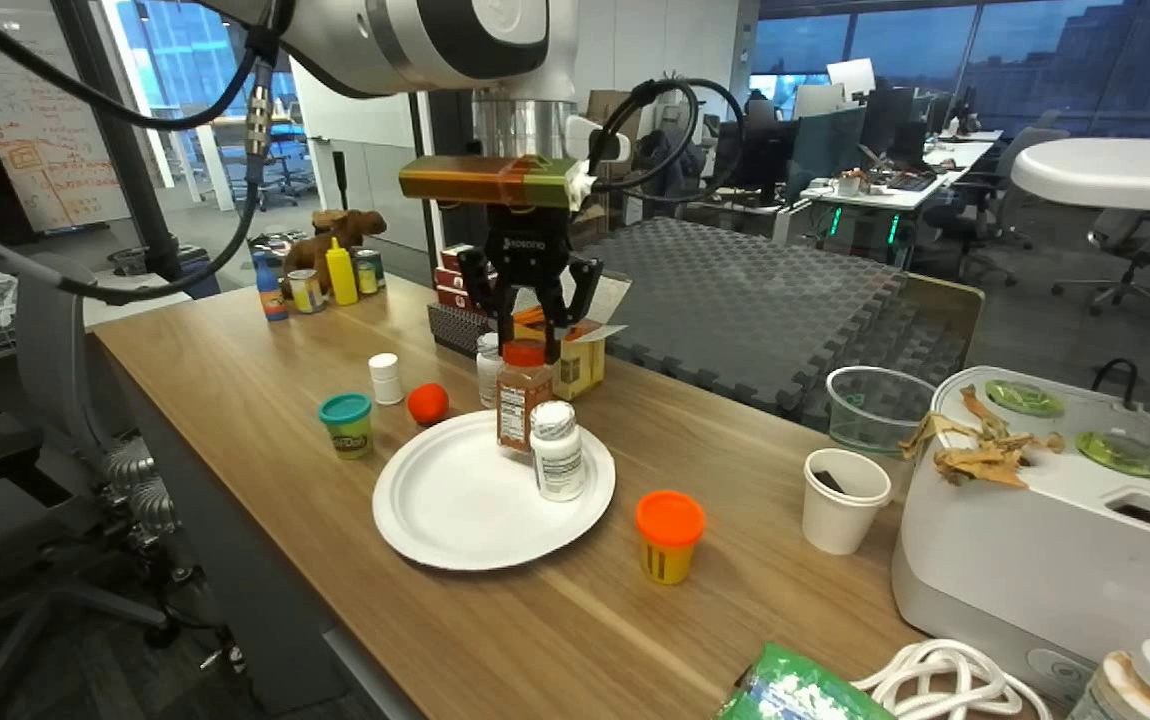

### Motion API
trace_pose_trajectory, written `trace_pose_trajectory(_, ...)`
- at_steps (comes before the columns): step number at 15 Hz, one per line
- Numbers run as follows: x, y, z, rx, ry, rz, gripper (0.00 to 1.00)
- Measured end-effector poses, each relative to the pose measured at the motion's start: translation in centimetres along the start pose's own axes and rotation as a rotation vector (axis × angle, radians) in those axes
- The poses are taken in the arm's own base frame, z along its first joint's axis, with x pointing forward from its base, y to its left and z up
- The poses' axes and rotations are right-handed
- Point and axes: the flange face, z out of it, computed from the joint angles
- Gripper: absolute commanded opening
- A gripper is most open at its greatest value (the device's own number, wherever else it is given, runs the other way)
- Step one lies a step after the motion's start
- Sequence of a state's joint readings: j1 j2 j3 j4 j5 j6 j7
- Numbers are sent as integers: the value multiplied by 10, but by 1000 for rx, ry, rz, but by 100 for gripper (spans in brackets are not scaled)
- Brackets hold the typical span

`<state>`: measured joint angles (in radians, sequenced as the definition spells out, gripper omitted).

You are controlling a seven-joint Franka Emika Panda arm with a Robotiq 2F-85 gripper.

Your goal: Move the bottle on the white plate away from you then put all the bottles and the orange plushie on the white plate

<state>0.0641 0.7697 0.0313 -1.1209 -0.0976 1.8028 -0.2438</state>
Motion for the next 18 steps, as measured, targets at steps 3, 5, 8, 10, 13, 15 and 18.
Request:
trace_pose_trajectory(3, -3, 6, 13, 14, 1, -10, 24)
trace_pose_trajectory(5, -4, 9, 13, 37, 23, -16, 24)
trace_pose_trajectory(8, -7, 13, 13, 73, 46, -36, 24)
trace_pose_trajectory(10, -8, 15, 13, 88, 57, -49, 74)
trace_pose_trajectory(13, -10, 12, 13, 108, 75, -74, 88)
trace_pose_trajectory(15, -11, 9, 14, 112, 85, -93, 100)
trace_pose_trajectory(18, -12, 4, 14, 110, 98, -122, 100)
